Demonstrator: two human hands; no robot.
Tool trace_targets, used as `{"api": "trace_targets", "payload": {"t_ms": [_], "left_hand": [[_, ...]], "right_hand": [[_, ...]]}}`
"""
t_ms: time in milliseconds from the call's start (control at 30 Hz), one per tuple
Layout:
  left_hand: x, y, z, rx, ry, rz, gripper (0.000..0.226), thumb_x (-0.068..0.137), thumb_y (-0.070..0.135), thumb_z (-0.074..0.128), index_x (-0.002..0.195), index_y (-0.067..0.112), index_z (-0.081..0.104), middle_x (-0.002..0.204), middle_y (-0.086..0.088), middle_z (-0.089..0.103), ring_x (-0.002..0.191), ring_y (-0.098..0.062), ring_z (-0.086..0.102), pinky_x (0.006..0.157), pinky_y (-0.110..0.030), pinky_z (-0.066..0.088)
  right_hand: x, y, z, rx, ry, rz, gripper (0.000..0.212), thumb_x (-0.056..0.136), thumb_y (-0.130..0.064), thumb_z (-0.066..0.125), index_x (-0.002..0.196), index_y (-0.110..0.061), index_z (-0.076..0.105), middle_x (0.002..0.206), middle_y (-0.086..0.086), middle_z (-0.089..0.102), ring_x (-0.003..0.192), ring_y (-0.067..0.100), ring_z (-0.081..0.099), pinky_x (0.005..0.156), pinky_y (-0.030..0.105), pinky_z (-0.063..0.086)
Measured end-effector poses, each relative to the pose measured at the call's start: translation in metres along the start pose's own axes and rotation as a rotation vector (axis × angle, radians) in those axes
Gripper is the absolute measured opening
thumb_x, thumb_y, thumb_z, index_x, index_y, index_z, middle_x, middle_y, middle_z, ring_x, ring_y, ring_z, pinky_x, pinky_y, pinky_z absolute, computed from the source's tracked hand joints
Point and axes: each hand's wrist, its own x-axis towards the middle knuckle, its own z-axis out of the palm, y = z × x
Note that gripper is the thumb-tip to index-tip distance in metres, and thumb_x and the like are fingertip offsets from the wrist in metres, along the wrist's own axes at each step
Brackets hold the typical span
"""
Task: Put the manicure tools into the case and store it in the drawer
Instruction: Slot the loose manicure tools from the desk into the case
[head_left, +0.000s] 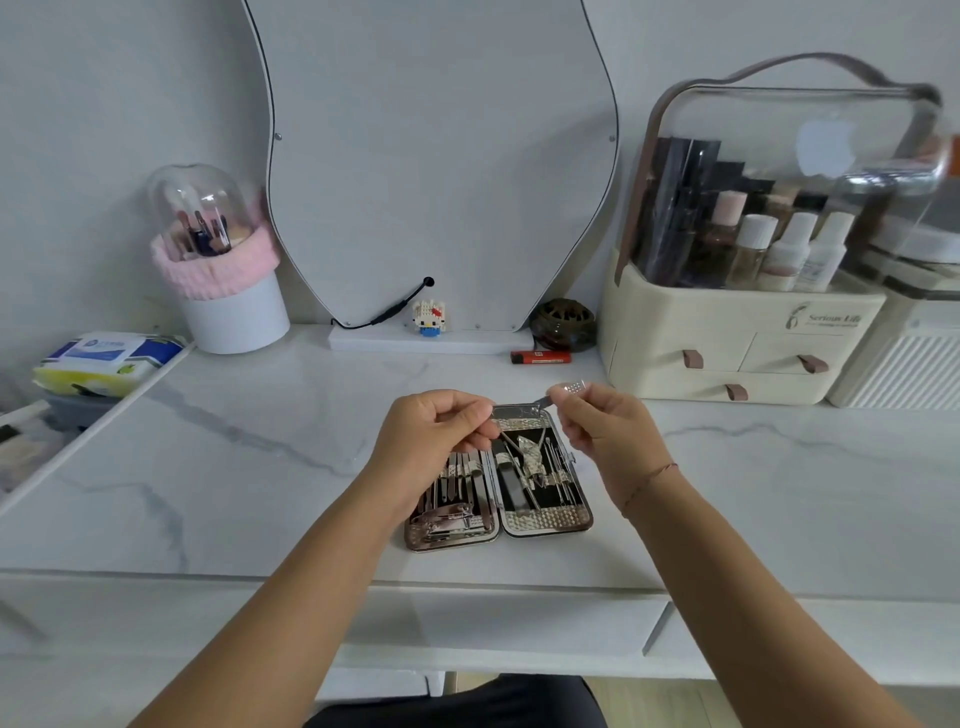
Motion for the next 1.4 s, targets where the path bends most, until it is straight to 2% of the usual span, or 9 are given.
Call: {"api": "trace_targets", "payload": {"t_ms": [100, 200, 300, 533, 700, 767, 867, 967, 1400], "left_hand": [[-0.001, 0.001, 0.001, -0.032, -0.020, 0.005, 0.009, 0.086, 0.014, 0.064, 0.090, 0.014, 0.072, 0.077, -0.004, 0.074, 0.069, -0.011, 0.068, 0.066, -0.019, 0.053], [-0.001, 0.002, 0.000, -0.041, -0.051, 0.034, 0.010, 0.085, 0.013, 0.064, 0.089, 0.018, 0.072, 0.078, -0.005, 0.074, 0.070, -0.013, 0.068, 0.068, -0.020, 0.053], [0.000, 0.003, -0.003, 0.014, -0.097, 0.075, 0.012, 0.083, 0.011, 0.066, 0.088, 0.020, 0.073, 0.078, -0.005, 0.074, 0.072, -0.014, 0.069, 0.070, -0.022, 0.053], [0.005, -0.005, -0.003, 0.362, -0.152, 0.154, 0.018, 0.075, 0.018, 0.076, 0.085, 0.034, 0.073, 0.082, 0.013, 0.074, 0.078, -0.002, 0.067, 0.075, -0.012, 0.049], [0.014, -0.012, 0.003, 0.426, -0.144, 0.184, 0.021, 0.078, 0.018, 0.074, 0.096, 0.031, 0.072, 0.086, 0.016, 0.071, 0.076, 0.004, 0.063, 0.071, -0.007, 0.047], [0.020, -0.016, 0.003, 0.451, -0.121, 0.190, 0.026, 0.080, 0.021, 0.072, 0.105, 0.028, 0.070, 0.097, 0.016, 0.070, 0.085, 0.007, 0.061, 0.081, -0.012, 0.048], [0.029, -0.026, -0.003, 0.601, -0.097, 0.187, 0.036, 0.086, 0.032, 0.065, 0.122, 0.027, 0.061, 0.121, 0.015, 0.059, 0.115, 0.001, 0.049, 0.097, -0.019, 0.034], [0.033, -0.038, -0.008, 0.708, -0.112, 0.184, 0.039, 0.091, 0.037, 0.057, 0.128, 0.025, 0.058, 0.135, 0.009, 0.053, 0.131, -0.006, 0.040, 0.109, -0.028, 0.028], [0.036, -0.049, -0.009, 0.697, -0.125, 0.212, 0.035, 0.092, 0.039, 0.053, 0.124, 0.027, 0.062, 0.131, 0.013, 0.057, 0.125, -0.003, 0.048, 0.109, -0.029, 0.034]], "right_hand": [[0.000, 0.000, -0.001, 0.205, -0.076, 0.102, 0.020, 0.092, -0.018, 0.055, 0.078, -0.006, 0.062, 0.055, -0.001, 0.051, 0.047, 0.006, 0.040, 0.051, 0.015, 0.035], [0.000, -0.002, -0.004, 0.380, -0.283, 0.236, 0.023, 0.095, -0.023, 0.046, 0.077, -0.012, 0.057, 0.055, -0.004, 0.048, 0.045, 0.005, 0.038, 0.046, 0.014, 0.033], [0.003, -0.003, -0.006, 0.408, -0.334, 0.336, 0.025, 0.096, -0.024, 0.045, 0.075, -0.014, 0.055, 0.051, -0.004, 0.050, 0.041, 0.005, 0.038, 0.043, 0.015, 0.031], [0.011, -0.006, -0.004, -0.224, -0.158, 0.036, 0.017, 0.090, -0.014, 0.057, 0.085, 0.001, 0.064, 0.061, 0.002, 0.057, 0.052, 0.009, 0.043, 0.055, 0.017, 0.038], [0.017, -0.004, -0.003, -0.564, -0.144, -0.166, 0.014, 0.091, -0.021, 0.056, 0.085, -0.012, 0.065, 0.064, -0.004, 0.063, 0.055, 0.005, 0.051, 0.060, 0.019, 0.045], [0.023, -0.003, -0.006, -0.665, -0.082, -0.226, 0.015, 0.092, -0.022, 0.054, 0.088, -0.012, 0.064, 0.068, -0.003, 0.066, 0.061, 0.010, 0.055, 0.062, 0.022, 0.046], [0.035, 0.000, -0.012, -0.806, -0.013, -0.285, 0.016, 0.093, -0.020, 0.051, 0.089, -0.010, 0.063, 0.075, 0.003, 0.067, 0.073, 0.021, 0.061, 0.070, 0.032, 0.050], [0.045, 0.004, -0.016, -0.917, -0.030, -0.306, 0.016, 0.092, -0.016, 0.049, 0.086, -0.008, 0.062, 0.079, 0.007, 0.066, 0.077, 0.025, 0.059, 0.069, 0.031, 0.045], [0.058, 0.007, -0.011, -1.043, -0.106, -0.296, 0.019, 0.094, -0.019, 0.048, 0.089, -0.008, 0.062, 0.083, 0.007, 0.065, 0.079, 0.023, 0.059, 0.072, 0.032, 0.048]]}}
